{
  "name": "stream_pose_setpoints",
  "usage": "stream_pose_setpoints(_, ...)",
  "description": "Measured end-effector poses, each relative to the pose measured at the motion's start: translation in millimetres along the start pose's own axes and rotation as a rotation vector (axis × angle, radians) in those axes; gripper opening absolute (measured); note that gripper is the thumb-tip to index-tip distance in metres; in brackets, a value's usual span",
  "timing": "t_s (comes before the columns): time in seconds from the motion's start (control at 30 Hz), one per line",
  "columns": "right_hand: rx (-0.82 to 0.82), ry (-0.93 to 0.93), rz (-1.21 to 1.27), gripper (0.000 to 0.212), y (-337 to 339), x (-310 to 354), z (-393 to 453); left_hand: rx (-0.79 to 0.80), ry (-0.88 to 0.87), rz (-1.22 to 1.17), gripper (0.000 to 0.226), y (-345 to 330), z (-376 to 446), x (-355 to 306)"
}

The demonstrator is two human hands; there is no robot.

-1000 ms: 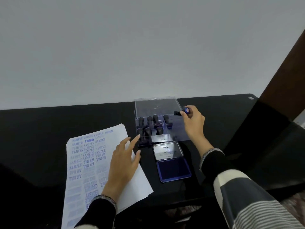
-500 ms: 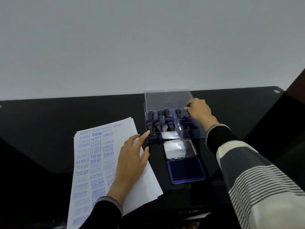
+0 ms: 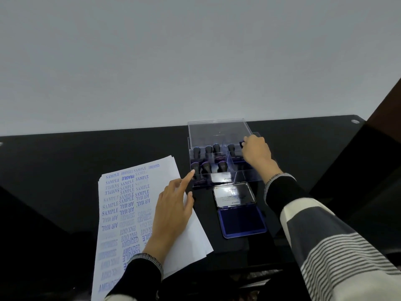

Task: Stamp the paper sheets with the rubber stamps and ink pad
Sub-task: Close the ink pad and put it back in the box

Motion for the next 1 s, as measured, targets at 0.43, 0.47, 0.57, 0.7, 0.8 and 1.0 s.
stream_pose_setpoints(0.43, 0.051, 0.077, 0.034, 0.036, 28, -4, -34, -0.103, 0.034, 0.172, 0.005, 0, 0, 8)
stream_pose_setpoints(0.47, 0.046, 0.077, 0.052, 0.034, 29, -2, -36, -0.106, 0.034, 0.173, 0.004, 0, 0, 7)
stream_pose_setpoints(0.57, -0.069, 0.029, 0.24, 0.029, 38, 2, -50, -0.115, 0.018, 0.188, 0.004, 1, 1, 6)
stream_pose_setpoints(0.7, -0.304, -0.165, 0.581, 0.018, 57, -9, -99, -0.069, -0.056, 0.17, 0.006, 0, 2, 0)
stream_pose_setpoints(0.8, -0.395, -0.318, 0.596, 0.009, 57, -33, -142, -0.005, -0.075, 0.137, 0.011, -1, 4, -2)
stream_pose_setpoints(1.0, -0.102, -0.364, 0.345, 0.023, 12, -46, -165, 0.143, 0.027, -0.023, 0.014, -3, -6, -6)
Point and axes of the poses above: each hand's wrist, its own z-axis towards the middle knuckle, its own y-axis out of the back of the hand, x = y × z, the point moved 7 cm from there along z, towards the middle knuckle, and after that the axes turned 11 degrees about -x, right-handed, at the moved point
